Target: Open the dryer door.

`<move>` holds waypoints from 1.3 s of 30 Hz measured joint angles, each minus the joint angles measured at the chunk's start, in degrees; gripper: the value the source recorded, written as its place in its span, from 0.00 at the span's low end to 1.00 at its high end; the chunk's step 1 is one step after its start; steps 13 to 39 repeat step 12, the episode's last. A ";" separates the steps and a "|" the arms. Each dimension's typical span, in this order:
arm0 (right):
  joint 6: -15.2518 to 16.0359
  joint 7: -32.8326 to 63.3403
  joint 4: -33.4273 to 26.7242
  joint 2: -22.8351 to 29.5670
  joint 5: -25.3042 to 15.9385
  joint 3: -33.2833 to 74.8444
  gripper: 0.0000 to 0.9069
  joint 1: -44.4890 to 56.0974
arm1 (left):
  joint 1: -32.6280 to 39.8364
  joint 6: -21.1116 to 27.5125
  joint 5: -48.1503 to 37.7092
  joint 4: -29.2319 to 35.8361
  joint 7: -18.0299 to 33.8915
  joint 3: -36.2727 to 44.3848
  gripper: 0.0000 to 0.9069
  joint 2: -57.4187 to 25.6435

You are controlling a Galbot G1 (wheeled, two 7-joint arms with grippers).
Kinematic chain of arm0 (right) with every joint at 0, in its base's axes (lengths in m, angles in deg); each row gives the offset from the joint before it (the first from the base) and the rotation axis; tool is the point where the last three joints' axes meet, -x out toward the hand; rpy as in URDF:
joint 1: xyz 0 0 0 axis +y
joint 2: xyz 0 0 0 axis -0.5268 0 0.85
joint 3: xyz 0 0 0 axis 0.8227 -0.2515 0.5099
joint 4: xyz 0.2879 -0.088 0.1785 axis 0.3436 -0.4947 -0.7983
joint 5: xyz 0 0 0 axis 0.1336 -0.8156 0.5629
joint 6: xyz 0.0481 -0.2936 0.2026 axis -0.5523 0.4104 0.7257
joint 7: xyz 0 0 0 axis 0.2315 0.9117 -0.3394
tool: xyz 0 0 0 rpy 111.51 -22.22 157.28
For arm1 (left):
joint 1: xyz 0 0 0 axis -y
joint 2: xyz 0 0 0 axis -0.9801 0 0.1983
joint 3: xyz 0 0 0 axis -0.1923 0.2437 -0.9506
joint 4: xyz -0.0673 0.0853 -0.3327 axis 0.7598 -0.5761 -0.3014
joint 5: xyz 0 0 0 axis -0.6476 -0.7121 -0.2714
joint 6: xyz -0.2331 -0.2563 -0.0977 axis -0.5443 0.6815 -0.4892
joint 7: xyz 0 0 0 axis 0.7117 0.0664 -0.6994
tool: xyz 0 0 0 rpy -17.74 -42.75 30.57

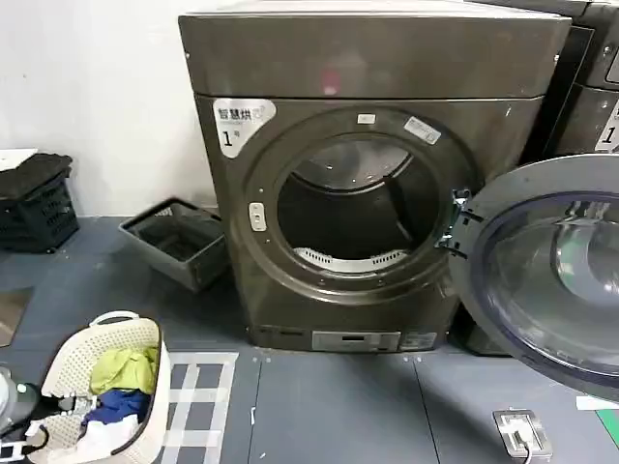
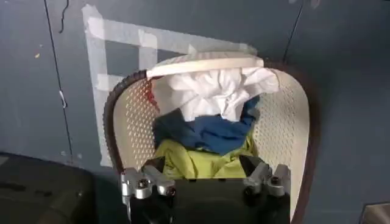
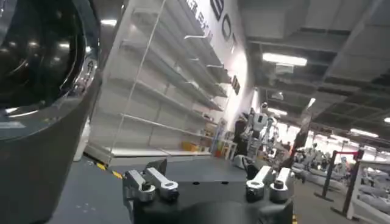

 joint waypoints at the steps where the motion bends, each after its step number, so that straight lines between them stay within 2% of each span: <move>1: -0.07 0.00 -0.03 0.00 0.00 -0.01 1.00 -0.01 | 0.00 0.00 -0.06 0.00 0.00 0.00 1.00 0.00; 39: -0.50 0.06 -0.29 0.07 -0.15 -0.25 1.00 -0.16 | -0.25 0.00 -1.31 -0.65 0.01 0.00 1.00 -0.39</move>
